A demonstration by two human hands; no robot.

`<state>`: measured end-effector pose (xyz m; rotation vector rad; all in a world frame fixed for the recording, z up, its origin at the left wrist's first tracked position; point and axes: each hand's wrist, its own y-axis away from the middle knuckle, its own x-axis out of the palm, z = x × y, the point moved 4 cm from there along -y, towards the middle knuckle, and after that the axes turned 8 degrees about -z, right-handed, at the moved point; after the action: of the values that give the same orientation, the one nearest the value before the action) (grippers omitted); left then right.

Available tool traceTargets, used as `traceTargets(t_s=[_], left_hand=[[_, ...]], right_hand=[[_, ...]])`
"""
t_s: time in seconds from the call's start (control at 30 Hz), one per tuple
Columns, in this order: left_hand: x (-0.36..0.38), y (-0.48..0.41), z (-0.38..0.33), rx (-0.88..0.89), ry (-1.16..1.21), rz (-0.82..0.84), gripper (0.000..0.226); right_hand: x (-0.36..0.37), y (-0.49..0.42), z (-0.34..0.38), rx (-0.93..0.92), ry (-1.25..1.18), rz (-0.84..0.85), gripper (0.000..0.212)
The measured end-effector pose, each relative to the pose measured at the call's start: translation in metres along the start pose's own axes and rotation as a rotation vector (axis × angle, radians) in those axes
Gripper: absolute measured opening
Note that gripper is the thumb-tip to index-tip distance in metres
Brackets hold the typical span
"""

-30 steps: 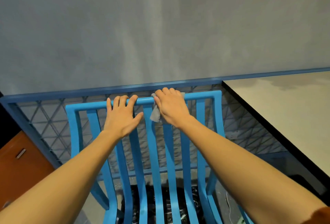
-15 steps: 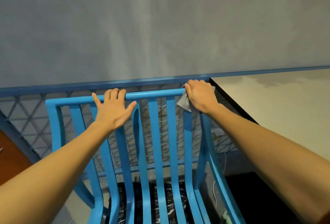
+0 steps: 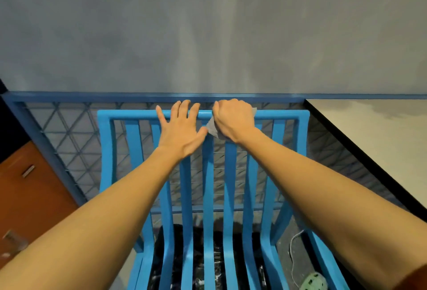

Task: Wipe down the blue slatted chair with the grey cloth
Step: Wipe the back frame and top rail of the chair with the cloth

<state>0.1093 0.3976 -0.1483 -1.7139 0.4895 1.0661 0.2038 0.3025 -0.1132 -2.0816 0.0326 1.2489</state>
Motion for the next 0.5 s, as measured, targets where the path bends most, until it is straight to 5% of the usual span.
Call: traceTargets(t_s=[0.3,0.5], left_hand=[[-0.009,-0.001,0.007,-0.028,0.098,0.062,0.062],[-0.012,0.0,0.004,-0.014,0.059,0.105,0.071]], right_hand=[[0.014,0.003,0.018,-0.094,-0.357,-0.231,0.031],[0.022,0.019,-0.002,-0.147,-0.29,-0.22,0.039]])
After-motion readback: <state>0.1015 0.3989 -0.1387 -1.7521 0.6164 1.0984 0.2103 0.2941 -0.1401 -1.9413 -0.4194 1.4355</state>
